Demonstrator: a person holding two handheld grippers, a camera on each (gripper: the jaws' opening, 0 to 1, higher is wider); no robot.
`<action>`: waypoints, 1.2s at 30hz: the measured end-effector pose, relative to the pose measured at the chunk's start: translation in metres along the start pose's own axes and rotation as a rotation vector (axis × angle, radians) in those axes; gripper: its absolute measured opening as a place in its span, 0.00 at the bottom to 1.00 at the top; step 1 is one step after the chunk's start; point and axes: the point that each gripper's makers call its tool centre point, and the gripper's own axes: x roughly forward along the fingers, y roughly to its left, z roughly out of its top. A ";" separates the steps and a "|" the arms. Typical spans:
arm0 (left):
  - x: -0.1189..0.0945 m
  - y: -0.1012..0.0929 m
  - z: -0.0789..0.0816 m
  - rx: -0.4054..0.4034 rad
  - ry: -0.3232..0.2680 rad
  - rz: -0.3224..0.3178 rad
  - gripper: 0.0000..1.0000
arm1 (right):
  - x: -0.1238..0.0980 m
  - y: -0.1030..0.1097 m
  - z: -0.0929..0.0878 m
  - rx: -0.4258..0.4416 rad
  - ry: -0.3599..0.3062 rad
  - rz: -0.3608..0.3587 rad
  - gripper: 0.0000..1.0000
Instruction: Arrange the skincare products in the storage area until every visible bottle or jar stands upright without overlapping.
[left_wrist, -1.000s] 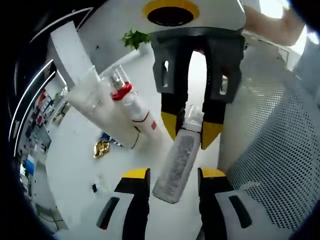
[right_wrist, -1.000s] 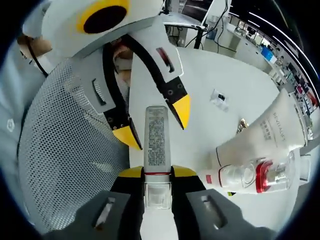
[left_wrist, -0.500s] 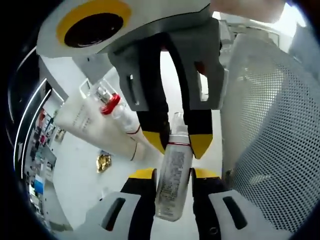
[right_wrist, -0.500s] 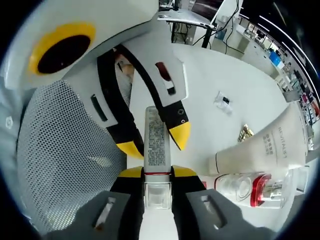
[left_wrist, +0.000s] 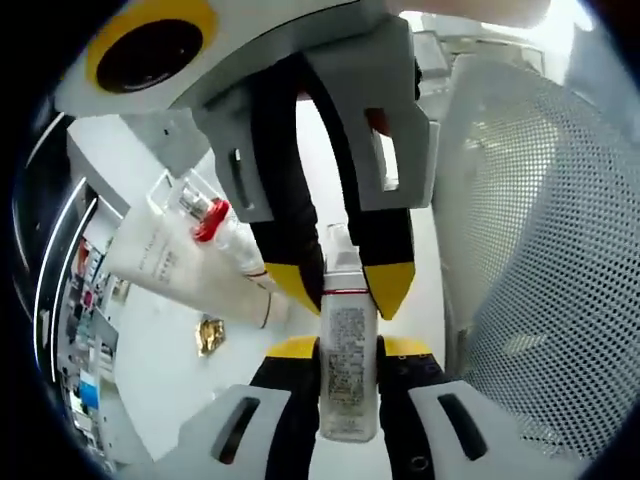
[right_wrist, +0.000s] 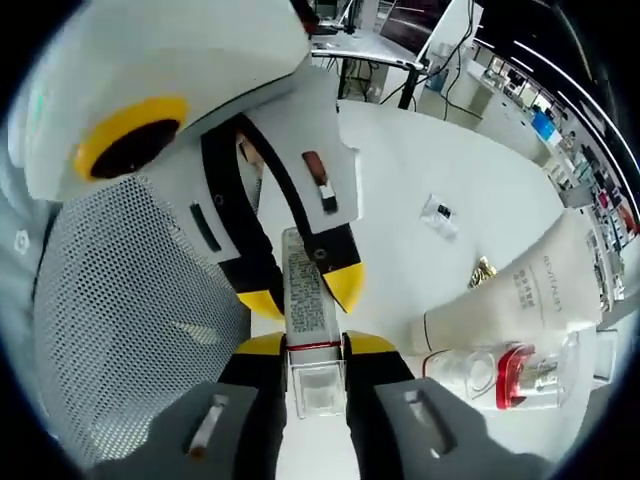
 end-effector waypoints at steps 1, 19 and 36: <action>0.000 0.001 -0.004 0.000 0.012 0.005 0.16 | -0.002 -0.004 -0.004 0.003 0.004 -0.024 0.23; -0.016 0.016 -0.007 -0.316 -0.137 0.040 0.16 | -0.022 -0.020 -0.021 0.799 -0.522 -0.012 0.28; -0.025 0.025 0.015 -0.453 -0.280 0.035 0.16 | -0.050 -0.035 0.000 1.163 -0.907 0.093 0.21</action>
